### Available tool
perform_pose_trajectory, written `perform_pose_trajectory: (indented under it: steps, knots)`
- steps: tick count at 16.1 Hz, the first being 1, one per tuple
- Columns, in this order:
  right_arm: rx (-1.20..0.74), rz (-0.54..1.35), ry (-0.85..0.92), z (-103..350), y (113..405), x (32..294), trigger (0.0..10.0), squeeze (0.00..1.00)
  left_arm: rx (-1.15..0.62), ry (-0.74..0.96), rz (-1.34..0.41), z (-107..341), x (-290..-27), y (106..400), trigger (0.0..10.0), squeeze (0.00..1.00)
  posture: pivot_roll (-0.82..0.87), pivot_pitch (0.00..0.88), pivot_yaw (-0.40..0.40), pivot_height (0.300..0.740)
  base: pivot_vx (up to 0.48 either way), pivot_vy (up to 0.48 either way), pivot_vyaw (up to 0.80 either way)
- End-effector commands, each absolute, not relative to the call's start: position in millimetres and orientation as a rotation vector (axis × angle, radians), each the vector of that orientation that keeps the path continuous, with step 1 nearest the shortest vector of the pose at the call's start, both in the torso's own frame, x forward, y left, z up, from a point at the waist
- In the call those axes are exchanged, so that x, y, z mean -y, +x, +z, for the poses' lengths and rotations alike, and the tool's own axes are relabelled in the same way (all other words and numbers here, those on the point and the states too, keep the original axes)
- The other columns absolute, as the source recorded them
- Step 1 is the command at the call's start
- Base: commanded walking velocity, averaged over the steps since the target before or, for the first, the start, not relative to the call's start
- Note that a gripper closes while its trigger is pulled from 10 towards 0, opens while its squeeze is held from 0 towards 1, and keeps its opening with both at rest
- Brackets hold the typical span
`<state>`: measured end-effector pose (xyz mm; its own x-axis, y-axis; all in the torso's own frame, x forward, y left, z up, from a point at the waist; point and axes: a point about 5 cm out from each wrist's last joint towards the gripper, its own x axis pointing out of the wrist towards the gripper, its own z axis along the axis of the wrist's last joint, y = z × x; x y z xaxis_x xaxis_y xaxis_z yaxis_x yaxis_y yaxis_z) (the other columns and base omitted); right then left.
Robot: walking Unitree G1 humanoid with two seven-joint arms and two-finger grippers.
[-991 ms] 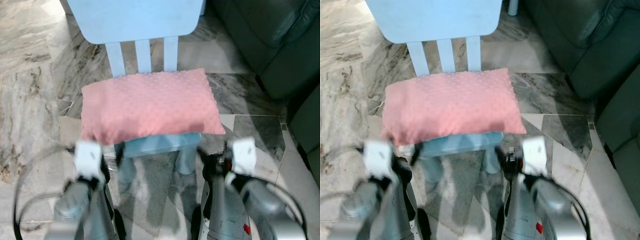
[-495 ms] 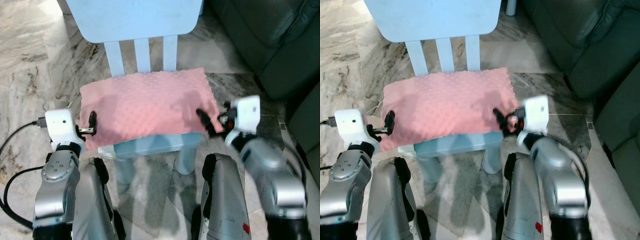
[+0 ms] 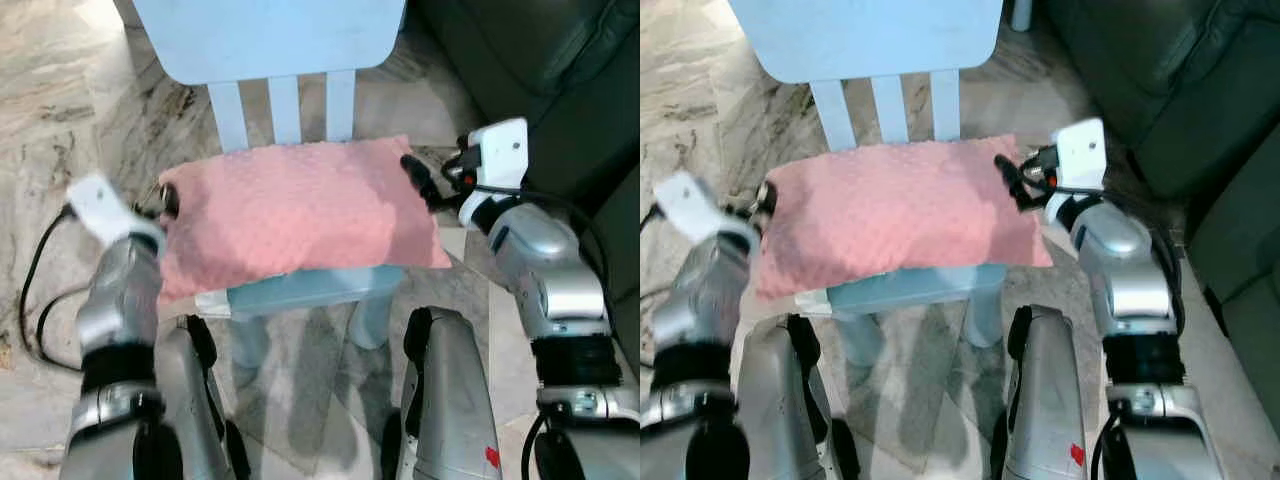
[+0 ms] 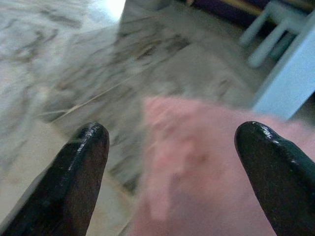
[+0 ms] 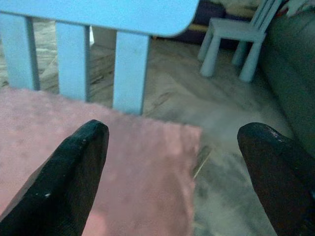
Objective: Move the pillow to the sofa
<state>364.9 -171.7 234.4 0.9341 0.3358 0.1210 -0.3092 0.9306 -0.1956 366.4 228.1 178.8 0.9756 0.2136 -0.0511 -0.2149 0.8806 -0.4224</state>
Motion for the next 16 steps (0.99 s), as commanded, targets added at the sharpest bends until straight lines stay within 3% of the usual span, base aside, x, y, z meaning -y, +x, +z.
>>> perform_pose_trajectory:
  steps: [1, 4, 7, 16]
  knots:
    - [0.166, 0.297, -0.203, 238.6, 369.3, 181.1, 10.0, 0.0, -0.01, -0.467, 0.224, 176.9, -233.2, 369.0, 10.0, 0.0, 0.02, 0.186, -0.01, 0.373, 0.0, 0.0, 0.0]
    - [0.086, 0.252, -0.151, 228.3, 383.9, 197.9, 10.0, 0.0, -0.027, -0.529, 0.118, 183.3, -221.1, 384.1, 10.0, 0.0, 0.02, 0.189, -0.003, 0.373, 0.0, 0.0, 0.0]
    - [0.019, 0.283, -0.049, 222.5, 396.0, 197.8, 10.0, 0.0, -0.097, -0.546, 0.038, 178.1, -207.2, 389.5, 10.0, 0.0, 0.03, 0.193, 0.003, 0.373, 0.0, 0.0, 0.0]
    - [-0.236, 0.454, 0.086, 177.5, 403.7, 152.4, 10.0, 0.0, -0.363, -0.52, -0.063, 135.2, -202.0, 376.0, 10.0, 0.0, 0.05, 0.234, 0.014, 0.373, 0.0, 0.0, 0.0]
